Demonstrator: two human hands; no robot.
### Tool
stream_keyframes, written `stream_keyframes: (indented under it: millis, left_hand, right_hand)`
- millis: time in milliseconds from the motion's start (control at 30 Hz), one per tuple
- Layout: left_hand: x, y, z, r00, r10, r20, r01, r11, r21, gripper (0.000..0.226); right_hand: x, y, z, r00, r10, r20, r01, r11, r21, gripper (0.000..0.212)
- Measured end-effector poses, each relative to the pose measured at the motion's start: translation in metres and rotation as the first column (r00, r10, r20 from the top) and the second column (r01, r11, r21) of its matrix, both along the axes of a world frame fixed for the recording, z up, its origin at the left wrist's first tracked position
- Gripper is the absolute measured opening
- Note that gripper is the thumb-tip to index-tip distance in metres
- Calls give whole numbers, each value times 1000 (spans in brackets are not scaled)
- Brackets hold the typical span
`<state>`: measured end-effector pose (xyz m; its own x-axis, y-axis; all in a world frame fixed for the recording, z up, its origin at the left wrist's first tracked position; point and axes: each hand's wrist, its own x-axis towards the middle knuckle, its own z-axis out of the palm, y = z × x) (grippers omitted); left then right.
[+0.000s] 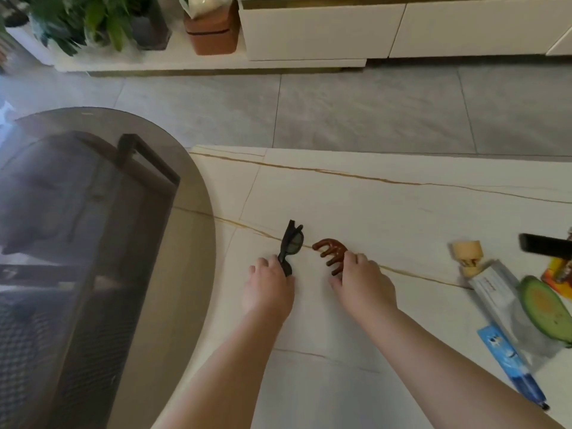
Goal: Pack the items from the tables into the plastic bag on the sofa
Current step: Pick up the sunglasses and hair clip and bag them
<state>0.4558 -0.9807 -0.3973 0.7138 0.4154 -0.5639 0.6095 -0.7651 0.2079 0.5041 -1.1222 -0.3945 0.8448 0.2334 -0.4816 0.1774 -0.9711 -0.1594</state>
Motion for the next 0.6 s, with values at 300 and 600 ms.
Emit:
stream_keyframes:
  millis: [300,600]
  left_hand:
    - [17,10,-32,987,145,65,-148,989,32,35]
    - [7,-8,17,982,190,11,-189,979,-73,29]
  right_hand:
    - [10,12,-33,986,-121,112,122,993,2,42]
    - [-8,-21,8,955,-285,-87,295,946,137,25]
